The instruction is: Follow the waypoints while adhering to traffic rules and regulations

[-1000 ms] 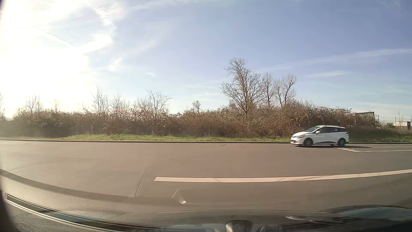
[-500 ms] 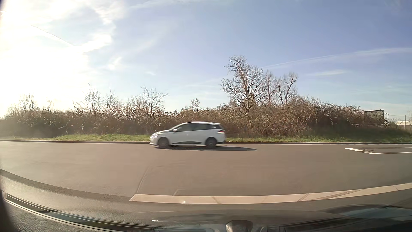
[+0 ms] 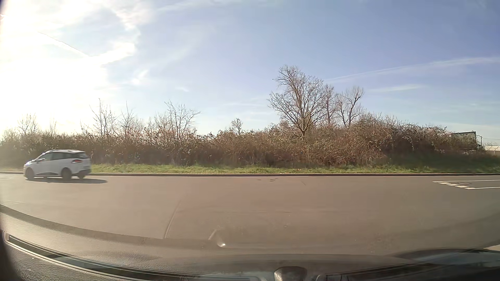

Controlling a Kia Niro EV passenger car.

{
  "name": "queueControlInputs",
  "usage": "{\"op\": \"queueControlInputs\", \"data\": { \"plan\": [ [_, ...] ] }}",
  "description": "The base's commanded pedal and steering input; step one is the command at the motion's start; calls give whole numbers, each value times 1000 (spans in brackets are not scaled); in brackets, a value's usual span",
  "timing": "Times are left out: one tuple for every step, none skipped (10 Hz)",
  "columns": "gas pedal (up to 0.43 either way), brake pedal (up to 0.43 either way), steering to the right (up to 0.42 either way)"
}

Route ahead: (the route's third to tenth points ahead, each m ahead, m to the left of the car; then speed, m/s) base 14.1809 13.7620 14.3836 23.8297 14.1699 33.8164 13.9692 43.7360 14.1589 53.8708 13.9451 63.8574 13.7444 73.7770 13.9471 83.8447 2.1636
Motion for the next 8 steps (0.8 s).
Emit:
{"op": "queueControlInputs", "data": {
  "plan": [
    [0, 232, -10],
    [0, 232, -9],
    [0, 232, -10],
    [0, 232, -10],
    [0, 232, -10],
    [0, 220, -9],
    [0, 207, -10],
    [0, 189, -9]
  ]
}}
